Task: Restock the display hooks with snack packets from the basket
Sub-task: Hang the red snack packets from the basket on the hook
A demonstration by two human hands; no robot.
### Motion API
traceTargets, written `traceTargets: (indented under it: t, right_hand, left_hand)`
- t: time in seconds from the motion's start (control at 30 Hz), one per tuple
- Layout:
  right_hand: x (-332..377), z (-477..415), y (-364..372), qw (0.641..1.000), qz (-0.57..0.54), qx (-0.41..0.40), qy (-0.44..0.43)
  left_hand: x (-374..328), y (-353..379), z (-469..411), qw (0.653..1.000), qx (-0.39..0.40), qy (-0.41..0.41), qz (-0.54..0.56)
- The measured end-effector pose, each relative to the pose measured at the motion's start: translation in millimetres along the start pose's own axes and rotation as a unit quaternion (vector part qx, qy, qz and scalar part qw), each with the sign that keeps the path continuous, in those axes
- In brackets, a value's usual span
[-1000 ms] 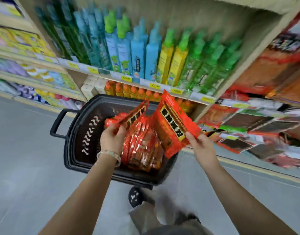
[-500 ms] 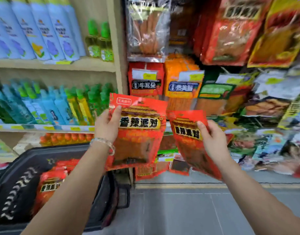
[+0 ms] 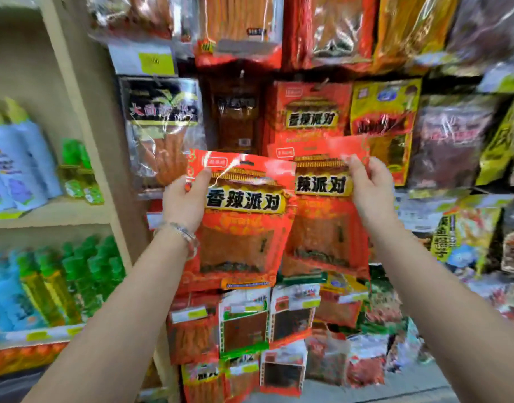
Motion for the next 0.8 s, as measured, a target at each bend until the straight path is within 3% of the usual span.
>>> traceTargets:
  t: [0.5,0.8]
  right_hand:
    - [-22,-147,17,0.976,-0.192,-0.051,0.089]
    - [-53,-163,25,0.976,-0.171,-0.034,0.128]
  left_hand:
    - [-39,92,-83,0.991,0.065,0.000,0.117]
    - [-48,118,-88,0.984,0.074,-0.019,0.163]
Point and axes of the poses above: each hand's wrist, its own z-axis away from the middle knuckle, its own y-axis out of the palm, x = y × z, the point moved 9 cm from there along -z, towards the middle knuckle, and after that the axes turned 7 degrees about -z, right-handed, at the moved point
